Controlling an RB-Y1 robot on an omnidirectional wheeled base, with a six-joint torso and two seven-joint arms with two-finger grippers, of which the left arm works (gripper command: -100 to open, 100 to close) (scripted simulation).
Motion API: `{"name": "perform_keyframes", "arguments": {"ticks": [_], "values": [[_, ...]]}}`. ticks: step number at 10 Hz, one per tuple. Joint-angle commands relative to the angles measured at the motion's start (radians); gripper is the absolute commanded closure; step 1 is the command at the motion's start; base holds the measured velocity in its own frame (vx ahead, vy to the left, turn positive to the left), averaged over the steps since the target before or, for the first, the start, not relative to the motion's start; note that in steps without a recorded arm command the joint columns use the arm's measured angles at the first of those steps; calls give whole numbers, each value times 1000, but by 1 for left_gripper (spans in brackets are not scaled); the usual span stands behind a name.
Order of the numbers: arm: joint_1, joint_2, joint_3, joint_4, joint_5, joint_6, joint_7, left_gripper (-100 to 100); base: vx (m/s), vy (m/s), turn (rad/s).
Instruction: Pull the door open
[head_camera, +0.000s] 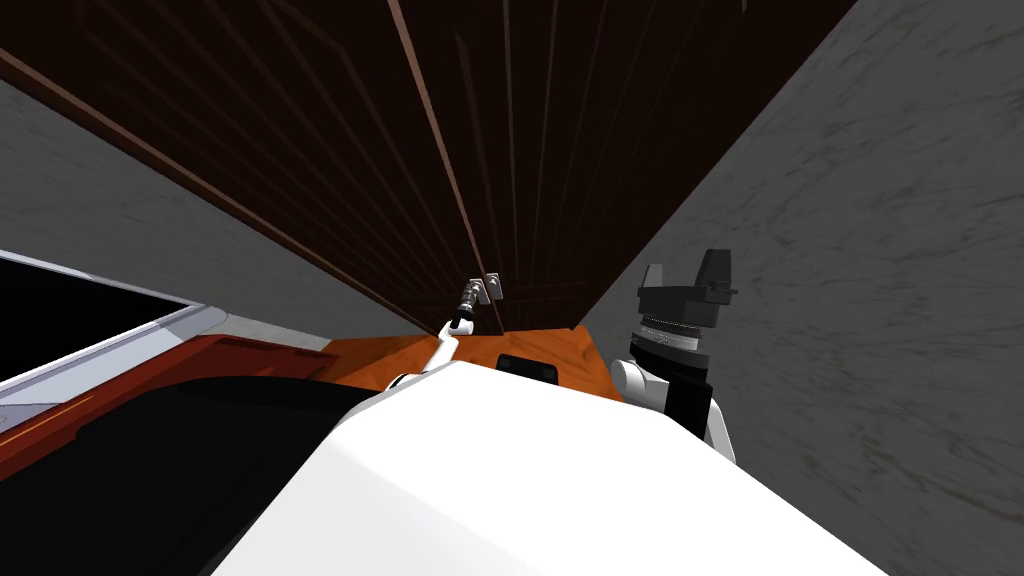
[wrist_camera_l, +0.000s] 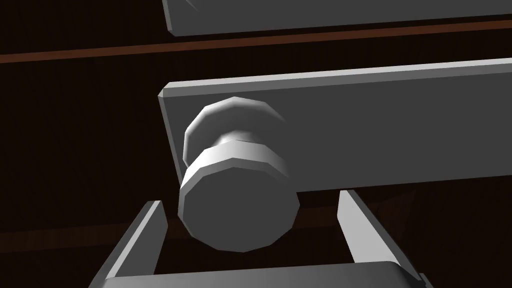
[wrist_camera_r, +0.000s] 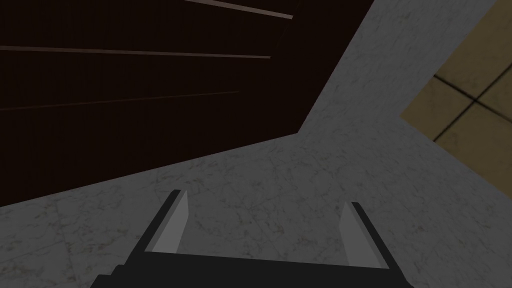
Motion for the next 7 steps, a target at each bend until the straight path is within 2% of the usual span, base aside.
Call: {"name": "perform_keyframes", "arguments": {"ticks": [1, 6, 7], "values": [[4, 1, 2, -1, 0, 0, 1, 100, -12, 6, 39], [4, 1, 2, -1, 0, 0, 1, 100, -19, 5, -4], [21, 14, 8, 4, 3, 1, 5, 100, -132, 42, 66]]}}
